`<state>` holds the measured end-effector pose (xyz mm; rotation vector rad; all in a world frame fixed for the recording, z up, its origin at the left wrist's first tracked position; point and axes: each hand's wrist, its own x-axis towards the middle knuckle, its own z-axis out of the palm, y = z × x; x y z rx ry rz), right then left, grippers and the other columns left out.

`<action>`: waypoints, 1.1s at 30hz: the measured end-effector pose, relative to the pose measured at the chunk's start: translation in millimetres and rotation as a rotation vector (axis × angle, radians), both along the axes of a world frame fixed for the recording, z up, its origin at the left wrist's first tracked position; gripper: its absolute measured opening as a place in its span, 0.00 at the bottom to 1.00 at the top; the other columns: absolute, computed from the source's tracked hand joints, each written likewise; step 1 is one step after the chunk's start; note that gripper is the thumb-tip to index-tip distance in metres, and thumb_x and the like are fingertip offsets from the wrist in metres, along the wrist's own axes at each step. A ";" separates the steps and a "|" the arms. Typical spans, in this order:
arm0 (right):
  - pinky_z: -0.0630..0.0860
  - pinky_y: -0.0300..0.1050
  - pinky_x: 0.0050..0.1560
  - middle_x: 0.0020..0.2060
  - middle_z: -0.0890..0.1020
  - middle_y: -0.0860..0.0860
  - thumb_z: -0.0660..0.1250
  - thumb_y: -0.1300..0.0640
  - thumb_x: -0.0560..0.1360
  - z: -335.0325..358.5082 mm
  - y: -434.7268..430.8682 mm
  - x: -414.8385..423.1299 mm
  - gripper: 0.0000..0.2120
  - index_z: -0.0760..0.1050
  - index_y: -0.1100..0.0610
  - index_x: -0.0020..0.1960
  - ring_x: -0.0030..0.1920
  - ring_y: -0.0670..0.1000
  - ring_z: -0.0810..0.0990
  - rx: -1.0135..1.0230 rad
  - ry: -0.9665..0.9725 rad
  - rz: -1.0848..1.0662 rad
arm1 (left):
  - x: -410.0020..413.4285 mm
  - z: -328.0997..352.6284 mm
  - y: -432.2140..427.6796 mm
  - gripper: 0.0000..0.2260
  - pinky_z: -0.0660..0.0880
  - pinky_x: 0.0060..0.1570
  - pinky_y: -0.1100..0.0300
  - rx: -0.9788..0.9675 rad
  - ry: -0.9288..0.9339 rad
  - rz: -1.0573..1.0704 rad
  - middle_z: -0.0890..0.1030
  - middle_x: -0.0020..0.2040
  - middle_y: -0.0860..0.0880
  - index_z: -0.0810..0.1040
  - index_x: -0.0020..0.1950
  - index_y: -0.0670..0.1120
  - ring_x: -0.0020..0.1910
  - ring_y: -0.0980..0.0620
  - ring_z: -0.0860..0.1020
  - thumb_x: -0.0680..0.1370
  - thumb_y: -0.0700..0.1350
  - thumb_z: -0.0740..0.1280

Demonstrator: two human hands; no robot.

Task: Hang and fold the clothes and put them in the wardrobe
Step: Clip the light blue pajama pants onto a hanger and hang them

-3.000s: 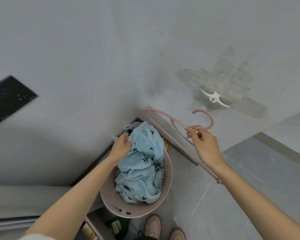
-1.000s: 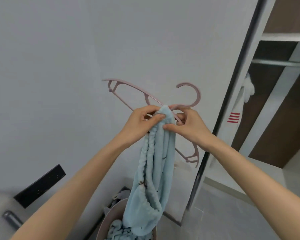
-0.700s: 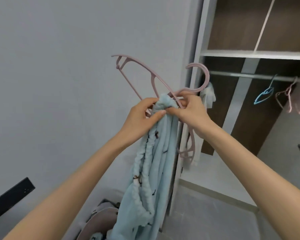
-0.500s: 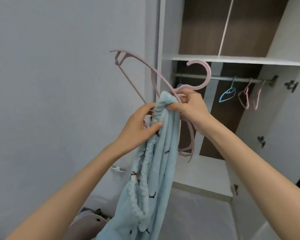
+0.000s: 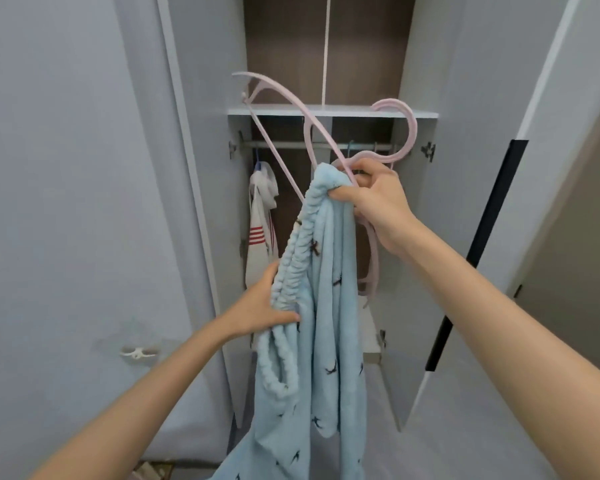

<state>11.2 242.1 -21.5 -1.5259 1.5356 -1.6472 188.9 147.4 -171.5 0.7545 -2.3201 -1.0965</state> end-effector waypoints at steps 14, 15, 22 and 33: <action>0.70 0.40 0.43 0.43 0.76 0.48 0.67 0.67 0.70 -20.2 21.0 -62.9 0.13 0.72 0.48 0.41 0.45 0.47 0.75 0.127 -0.115 -0.244 | -3.5 -14.3 -49.1 0.16 0.74 0.55 0.56 -0.018 -0.394 0.069 0.81 0.56 0.49 0.78 0.58 0.45 0.55 0.49 0.78 0.75 0.52 0.69; 0.69 0.41 0.44 0.43 0.75 0.48 0.66 0.67 0.70 -23.2 27.5 -70.4 0.13 0.71 0.49 0.41 0.45 0.47 0.74 0.162 -0.117 -0.266 | -10.8 -10.4 -50.5 0.16 0.74 0.54 0.56 -0.019 -0.407 0.074 0.81 0.54 0.50 0.78 0.56 0.46 0.53 0.50 0.78 0.75 0.55 0.67; 0.63 0.39 0.33 0.36 0.71 0.47 0.63 0.69 0.70 -28.2 105.0 -133.7 0.11 0.70 0.54 0.39 0.36 0.45 0.68 0.152 -0.178 -0.700 | -115.2 25.1 -36.2 0.19 0.71 0.53 0.63 0.185 -0.347 -0.106 0.78 0.57 0.50 0.75 0.61 0.49 0.56 0.52 0.76 0.78 0.60 0.59; 0.63 0.40 0.34 0.36 0.72 0.49 0.63 0.69 0.69 -44.0 95.9 -132.6 0.08 0.71 0.57 0.41 0.36 0.45 0.68 0.191 -0.161 -0.737 | -115.6 12.6 -72.1 0.11 0.73 0.44 0.59 0.220 -0.277 0.120 0.79 0.50 0.40 0.78 0.54 0.37 0.46 0.48 0.75 0.76 0.32 0.59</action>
